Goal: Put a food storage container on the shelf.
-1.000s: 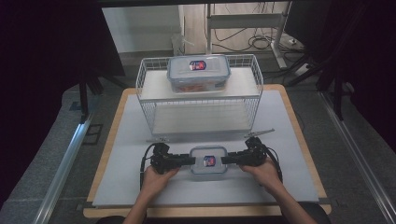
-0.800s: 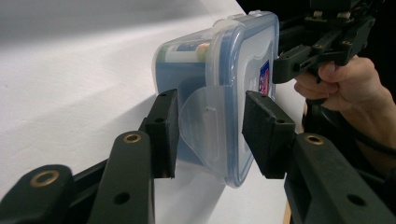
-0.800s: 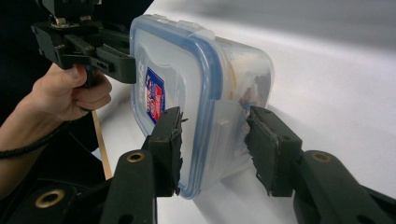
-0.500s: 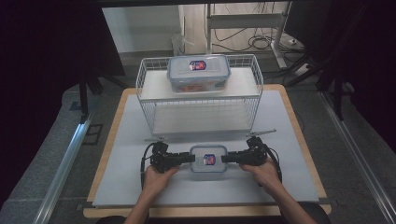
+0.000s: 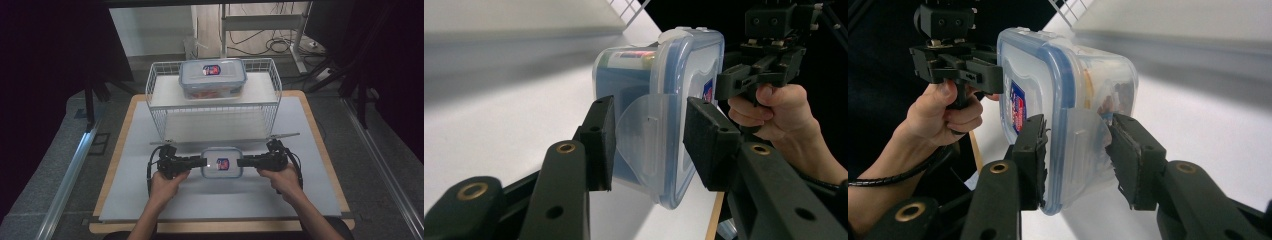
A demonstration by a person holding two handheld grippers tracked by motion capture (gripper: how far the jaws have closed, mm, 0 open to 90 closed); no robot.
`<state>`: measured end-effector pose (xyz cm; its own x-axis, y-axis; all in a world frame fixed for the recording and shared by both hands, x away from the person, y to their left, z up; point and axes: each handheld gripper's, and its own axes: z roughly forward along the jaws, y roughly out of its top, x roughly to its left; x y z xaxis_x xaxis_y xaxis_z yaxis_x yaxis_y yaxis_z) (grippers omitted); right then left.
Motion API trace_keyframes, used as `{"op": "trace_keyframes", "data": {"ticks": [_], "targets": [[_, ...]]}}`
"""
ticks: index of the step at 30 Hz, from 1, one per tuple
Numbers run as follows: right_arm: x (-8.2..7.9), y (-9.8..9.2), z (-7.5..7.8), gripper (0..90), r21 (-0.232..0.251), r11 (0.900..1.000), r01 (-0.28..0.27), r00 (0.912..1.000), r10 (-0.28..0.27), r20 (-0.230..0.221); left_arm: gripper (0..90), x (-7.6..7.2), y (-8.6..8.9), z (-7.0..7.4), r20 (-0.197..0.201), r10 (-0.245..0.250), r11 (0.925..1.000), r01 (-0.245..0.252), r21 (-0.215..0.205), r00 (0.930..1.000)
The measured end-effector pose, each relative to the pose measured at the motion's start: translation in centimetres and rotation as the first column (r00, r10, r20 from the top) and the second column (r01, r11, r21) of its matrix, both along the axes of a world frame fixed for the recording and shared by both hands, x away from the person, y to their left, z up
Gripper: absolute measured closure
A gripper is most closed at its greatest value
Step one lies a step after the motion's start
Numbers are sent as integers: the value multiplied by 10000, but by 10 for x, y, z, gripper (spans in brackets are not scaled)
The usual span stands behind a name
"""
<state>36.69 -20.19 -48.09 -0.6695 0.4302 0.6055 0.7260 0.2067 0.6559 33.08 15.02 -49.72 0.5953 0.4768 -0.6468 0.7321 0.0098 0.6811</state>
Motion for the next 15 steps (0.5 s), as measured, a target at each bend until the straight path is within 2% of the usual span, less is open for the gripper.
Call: {"op": "trace_keyframes", "data": {"ticks": [2,5,9,10,11,15], "targets": [[2,1,10,586,61,10000,-19,9999,18,171,572,2,1,11,165,-5,10000,4,90,9999],[4,2,18,586,84,10000,7,9997,-10,259,572,4,2,21,316,-53,9999,48,163,9995],[8,3,40,586,152,9999,-74,9985,65,549,572,7,3,42,706,-116,9994,93,329,9974],[9,4,43,586,164,9998,-83,9981,73,606,572,7,3,42,706,-116,9994,93,329,9974],[10,4,47,586,185,9998,-104,9975,90,701,572,9,3,50,819,-93,9994,65,339,9966],[14,5,59,585,189,9998,-112,9960,95,885,572,12,5,61,941,-55,9996,27,297,9956]]}}
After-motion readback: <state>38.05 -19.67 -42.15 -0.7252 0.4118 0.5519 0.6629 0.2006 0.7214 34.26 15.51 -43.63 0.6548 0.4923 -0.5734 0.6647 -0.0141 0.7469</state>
